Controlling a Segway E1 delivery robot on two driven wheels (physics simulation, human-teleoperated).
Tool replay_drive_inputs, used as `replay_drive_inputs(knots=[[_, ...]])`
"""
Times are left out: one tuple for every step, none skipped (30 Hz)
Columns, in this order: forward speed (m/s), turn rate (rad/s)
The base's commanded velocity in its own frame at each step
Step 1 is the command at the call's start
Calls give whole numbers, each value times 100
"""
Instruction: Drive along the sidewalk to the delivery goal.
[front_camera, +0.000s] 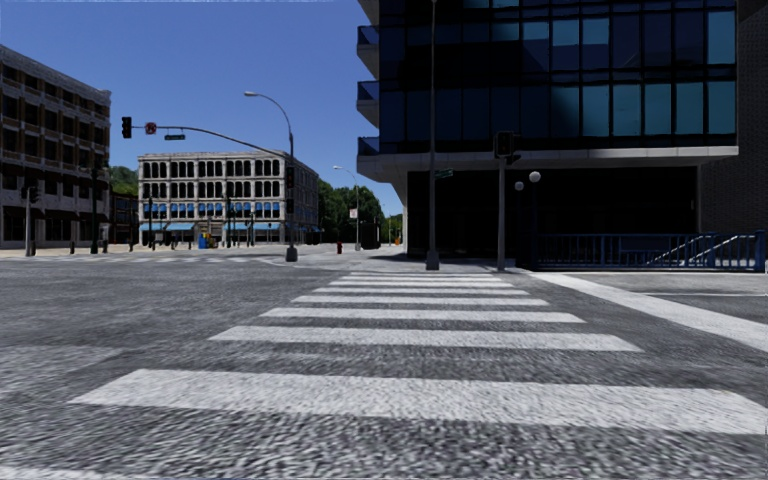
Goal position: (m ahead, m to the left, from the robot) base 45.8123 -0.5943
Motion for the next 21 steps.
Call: replay_drive_inputs(knots=[[200, 0], [200, 0], [200, 0], [200, 0], [200, 0], [200, 0], [200, 0], [200, 0], [200, 0], [200, 0], [200, 0], [200, 0], [200, 0], [200, 0], [200, 0], [200, 0], [200, 0], [200, 0], [200, 0], [200, 0], [200, 0]])
